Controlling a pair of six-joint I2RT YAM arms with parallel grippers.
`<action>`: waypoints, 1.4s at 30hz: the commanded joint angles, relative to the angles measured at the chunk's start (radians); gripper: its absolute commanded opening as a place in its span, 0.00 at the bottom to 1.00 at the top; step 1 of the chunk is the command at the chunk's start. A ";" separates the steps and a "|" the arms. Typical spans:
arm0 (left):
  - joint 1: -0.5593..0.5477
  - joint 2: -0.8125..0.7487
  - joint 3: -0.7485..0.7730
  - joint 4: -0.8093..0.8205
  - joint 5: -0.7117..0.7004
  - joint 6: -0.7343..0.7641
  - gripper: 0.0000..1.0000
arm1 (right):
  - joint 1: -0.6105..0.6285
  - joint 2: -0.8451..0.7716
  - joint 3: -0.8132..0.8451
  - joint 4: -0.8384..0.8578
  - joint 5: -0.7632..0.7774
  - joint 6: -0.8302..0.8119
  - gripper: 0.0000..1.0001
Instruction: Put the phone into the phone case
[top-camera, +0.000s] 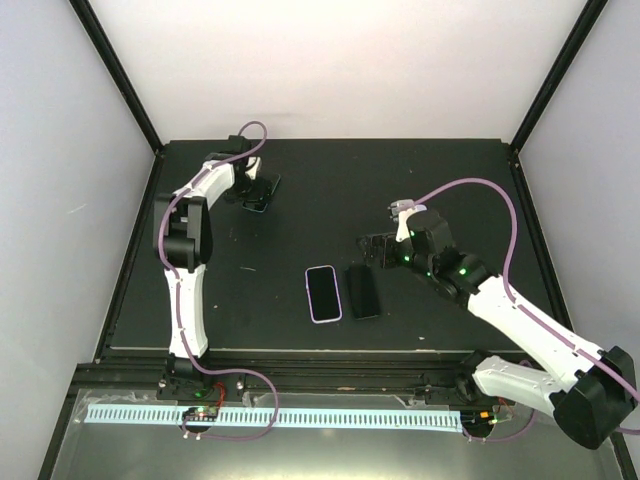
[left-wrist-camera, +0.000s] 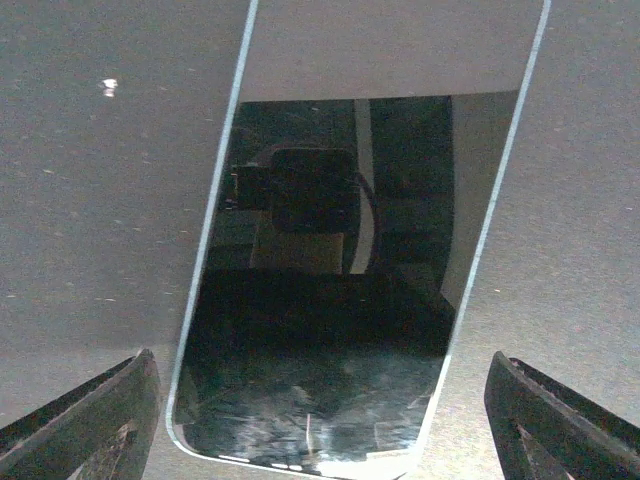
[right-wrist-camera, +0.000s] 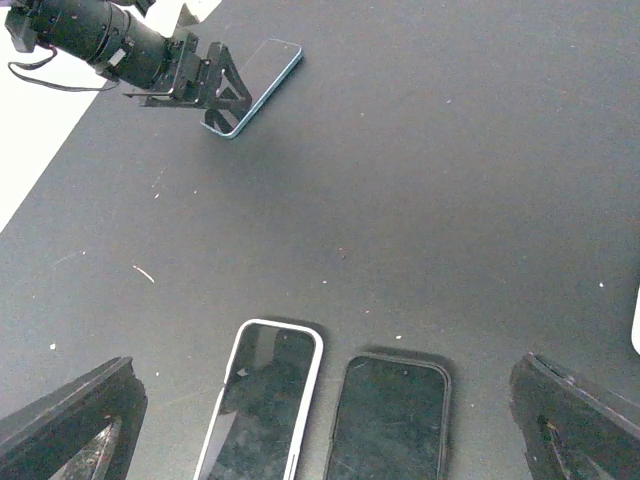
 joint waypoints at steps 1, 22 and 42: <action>0.018 -0.009 0.020 -0.015 -0.051 -0.016 0.91 | -0.003 -0.032 0.033 -0.008 0.033 -0.021 1.00; 0.007 0.014 0.018 -0.101 0.029 -0.023 0.82 | -0.004 -0.110 0.036 -0.019 0.077 -0.045 1.00; -0.067 -0.062 -0.053 -0.103 0.021 -0.045 0.84 | -0.004 -0.097 0.041 0.001 0.062 -0.051 1.00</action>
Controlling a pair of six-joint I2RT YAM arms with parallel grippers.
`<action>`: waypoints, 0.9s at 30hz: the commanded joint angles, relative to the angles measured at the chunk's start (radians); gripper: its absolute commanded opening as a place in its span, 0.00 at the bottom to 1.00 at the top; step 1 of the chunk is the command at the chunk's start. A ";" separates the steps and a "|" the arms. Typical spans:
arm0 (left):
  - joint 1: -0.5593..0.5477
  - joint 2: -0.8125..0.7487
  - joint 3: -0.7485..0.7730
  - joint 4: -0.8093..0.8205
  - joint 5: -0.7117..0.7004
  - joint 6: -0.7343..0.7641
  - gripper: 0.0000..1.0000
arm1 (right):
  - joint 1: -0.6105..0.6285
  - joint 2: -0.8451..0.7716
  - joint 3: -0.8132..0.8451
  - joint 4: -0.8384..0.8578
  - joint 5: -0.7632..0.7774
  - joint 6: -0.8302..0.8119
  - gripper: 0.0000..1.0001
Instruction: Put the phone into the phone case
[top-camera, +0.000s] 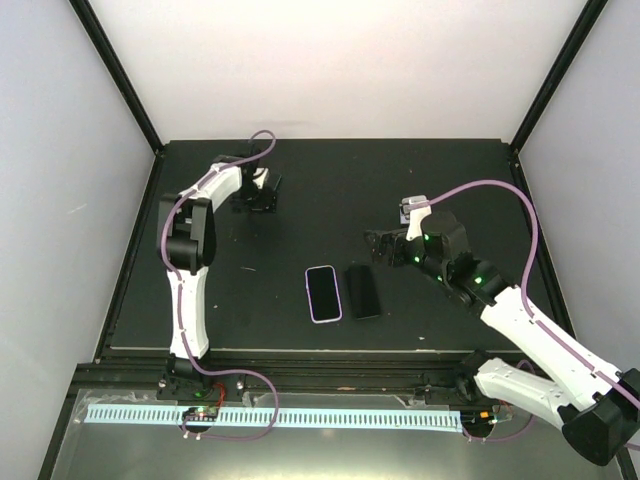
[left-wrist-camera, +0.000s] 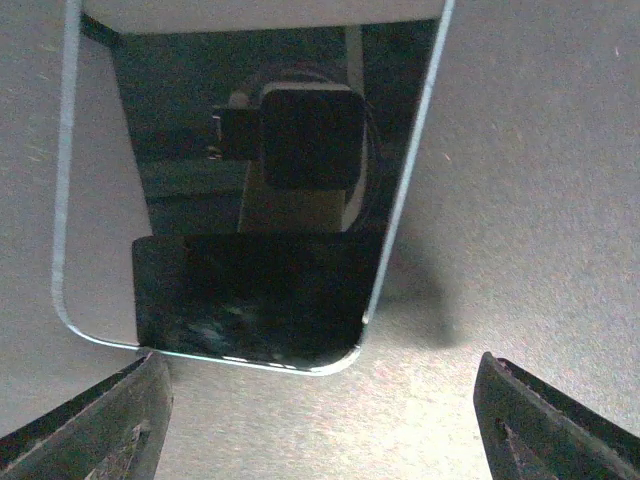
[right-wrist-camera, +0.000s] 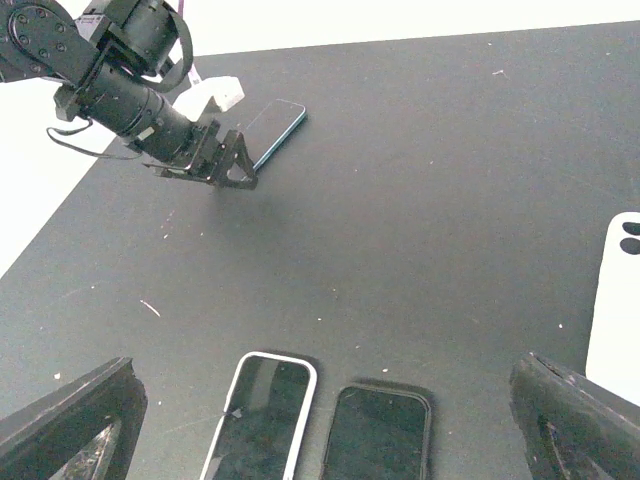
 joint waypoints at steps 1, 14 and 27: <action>-0.027 -0.055 -0.033 -0.002 0.037 -0.021 0.84 | -0.003 0.013 0.029 0.024 0.009 -0.013 1.00; -0.003 -0.009 0.060 0.017 -0.086 -0.023 0.99 | -0.004 0.003 0.032 0.013 0.016 -0.022 1.00; 0.019 0.087 0.161 -0.066 -0.086 0.065 0.96 | -0.003 -0.039 0.049 -0.016 0.062 -0.045 1.00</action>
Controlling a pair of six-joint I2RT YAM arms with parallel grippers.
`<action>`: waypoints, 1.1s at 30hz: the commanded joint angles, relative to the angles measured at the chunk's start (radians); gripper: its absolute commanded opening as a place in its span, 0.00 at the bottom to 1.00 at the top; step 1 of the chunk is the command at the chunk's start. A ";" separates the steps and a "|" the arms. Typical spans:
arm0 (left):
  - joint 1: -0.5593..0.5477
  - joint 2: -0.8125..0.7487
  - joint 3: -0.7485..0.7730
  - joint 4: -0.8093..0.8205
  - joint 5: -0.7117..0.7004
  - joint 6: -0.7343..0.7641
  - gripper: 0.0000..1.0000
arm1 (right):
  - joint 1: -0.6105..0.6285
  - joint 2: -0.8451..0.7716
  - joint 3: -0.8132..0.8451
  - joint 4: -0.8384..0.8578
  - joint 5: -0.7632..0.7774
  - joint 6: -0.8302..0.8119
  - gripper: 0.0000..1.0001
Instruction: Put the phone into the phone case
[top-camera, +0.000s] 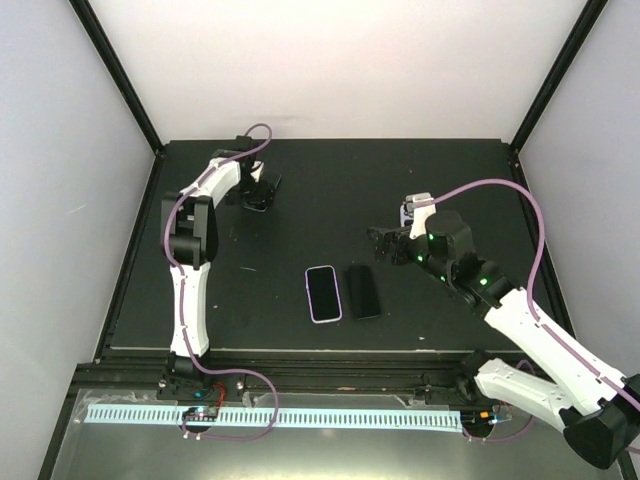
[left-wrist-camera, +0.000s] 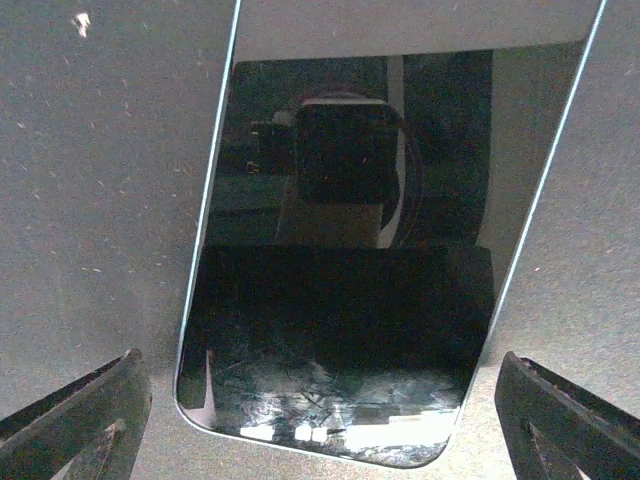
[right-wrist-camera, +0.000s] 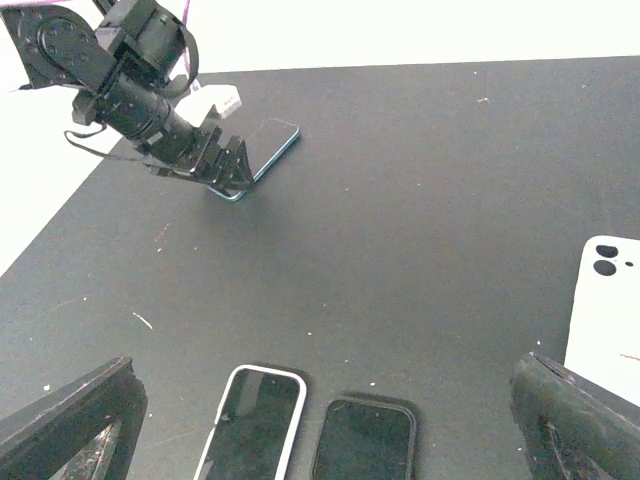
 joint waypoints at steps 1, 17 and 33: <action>0.004 0.015 0.038 -0.045 0.001 0.049 0.95 | -0.004 -0.031 0.029 -0.004 0.035 -0.018 1.00; -0.014 0.074 0.111 -0.133 -0.006 0.092 0.86 | -0.003 -0.088 0.030 -0.021 0.035 -0.007 1.00; -0.028 0.039 0.074 -0.167 -0.025 0.045 0.72 | -0.003 -0.117 0.030 -0.023 0.035 -0.010 1.00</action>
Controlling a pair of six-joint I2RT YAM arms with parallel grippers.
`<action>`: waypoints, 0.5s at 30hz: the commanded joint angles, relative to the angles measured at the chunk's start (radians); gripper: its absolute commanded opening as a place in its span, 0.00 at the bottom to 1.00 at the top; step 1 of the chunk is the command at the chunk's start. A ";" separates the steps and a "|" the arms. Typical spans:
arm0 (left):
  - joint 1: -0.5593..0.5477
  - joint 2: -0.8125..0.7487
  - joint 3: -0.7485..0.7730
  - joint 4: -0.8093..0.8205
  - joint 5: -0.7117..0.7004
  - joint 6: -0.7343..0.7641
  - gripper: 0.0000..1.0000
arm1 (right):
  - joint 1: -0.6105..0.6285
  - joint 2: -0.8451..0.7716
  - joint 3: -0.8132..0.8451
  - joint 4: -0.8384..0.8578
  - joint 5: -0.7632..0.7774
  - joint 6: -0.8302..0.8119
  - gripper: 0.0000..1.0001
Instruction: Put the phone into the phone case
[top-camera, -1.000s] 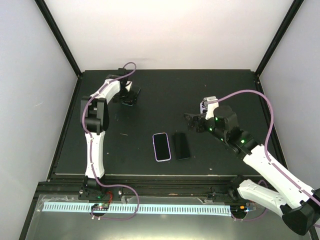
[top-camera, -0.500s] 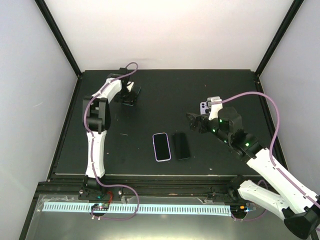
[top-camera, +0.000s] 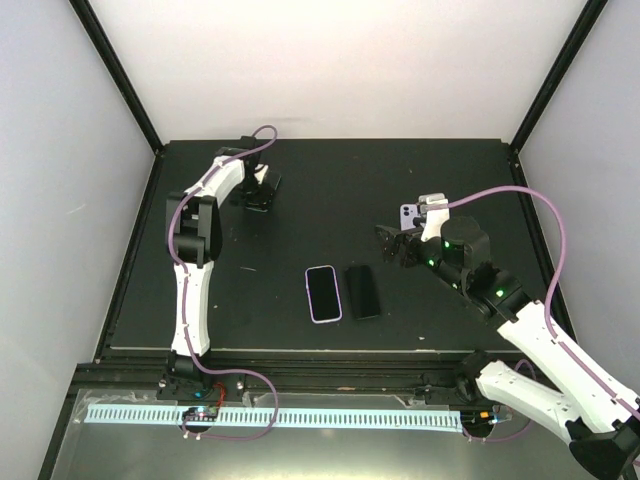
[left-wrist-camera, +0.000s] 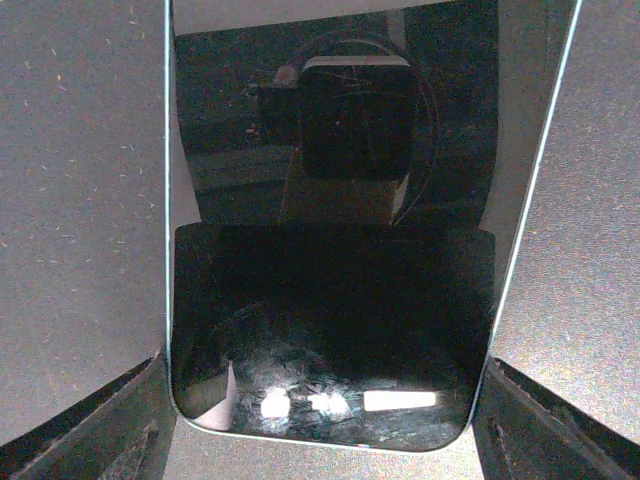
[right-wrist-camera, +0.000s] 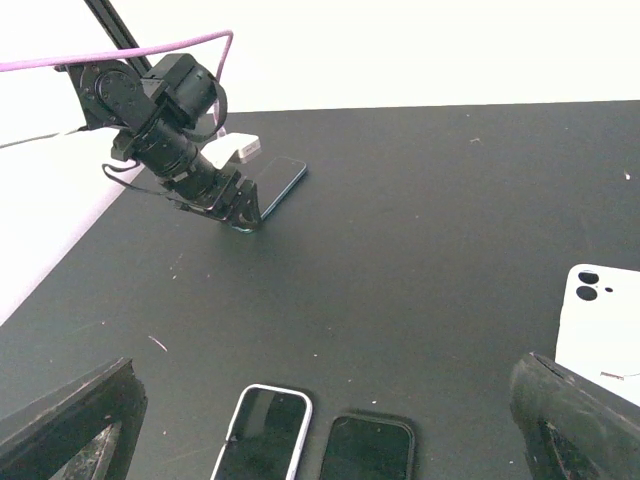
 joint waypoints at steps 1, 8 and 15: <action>-0.015 -0.025 -0.017 -0.057 -0.014 -0.029 0.71 | -0.003 -0.013 0.021 0.005 0.017 -0.006 1.00; -0.036 -0.133 -0.174 -0.026 0.016 -0.122 0.68 | -0.004 0.028 -0.004 -0.006 0.045 0.004 1.00; -0.088 -0.295 -0.477 0.070 0.056 -0.203 0.66 | -0.027 0.151 -0.004 -0.018 0.314 -0.004 1.00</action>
